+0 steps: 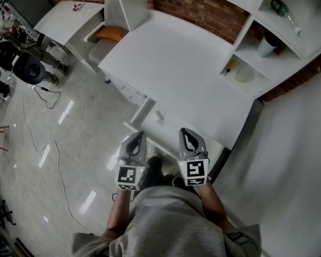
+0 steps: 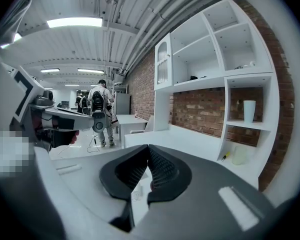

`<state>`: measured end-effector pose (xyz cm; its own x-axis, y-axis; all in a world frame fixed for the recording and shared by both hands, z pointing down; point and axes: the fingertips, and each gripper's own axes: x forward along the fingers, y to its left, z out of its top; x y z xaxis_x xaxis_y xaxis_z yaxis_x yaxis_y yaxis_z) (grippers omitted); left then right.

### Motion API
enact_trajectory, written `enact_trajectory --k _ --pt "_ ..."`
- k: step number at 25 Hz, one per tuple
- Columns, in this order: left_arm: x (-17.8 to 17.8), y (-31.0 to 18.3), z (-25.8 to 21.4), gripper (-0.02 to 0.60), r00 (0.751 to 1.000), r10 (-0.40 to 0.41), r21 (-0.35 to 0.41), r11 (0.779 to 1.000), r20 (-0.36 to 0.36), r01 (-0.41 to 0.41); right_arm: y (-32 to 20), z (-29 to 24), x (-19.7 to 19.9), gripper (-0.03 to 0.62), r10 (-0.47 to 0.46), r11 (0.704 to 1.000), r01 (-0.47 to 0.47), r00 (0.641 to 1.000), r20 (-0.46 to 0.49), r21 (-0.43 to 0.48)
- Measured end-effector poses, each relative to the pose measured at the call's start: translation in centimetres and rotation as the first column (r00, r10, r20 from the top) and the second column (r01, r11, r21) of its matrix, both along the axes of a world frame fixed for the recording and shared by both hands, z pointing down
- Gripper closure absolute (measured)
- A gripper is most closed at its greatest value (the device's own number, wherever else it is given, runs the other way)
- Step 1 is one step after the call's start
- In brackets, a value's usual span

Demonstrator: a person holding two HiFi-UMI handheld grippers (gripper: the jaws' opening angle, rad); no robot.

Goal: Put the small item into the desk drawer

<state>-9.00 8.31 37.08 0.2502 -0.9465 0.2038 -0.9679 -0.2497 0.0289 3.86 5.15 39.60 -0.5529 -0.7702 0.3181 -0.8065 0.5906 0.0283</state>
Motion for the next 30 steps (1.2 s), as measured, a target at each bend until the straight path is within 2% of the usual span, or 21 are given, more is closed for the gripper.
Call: enact_trajectory --k 30 --pt "0.4 -0.3 0.2 0.569 1.0 -0.016 -0.018 1.0 0.015 0.016 -0.3 0.6 0.2 0.591 -0.038 0.999 0.038 0.999 -0.016 -0.017"
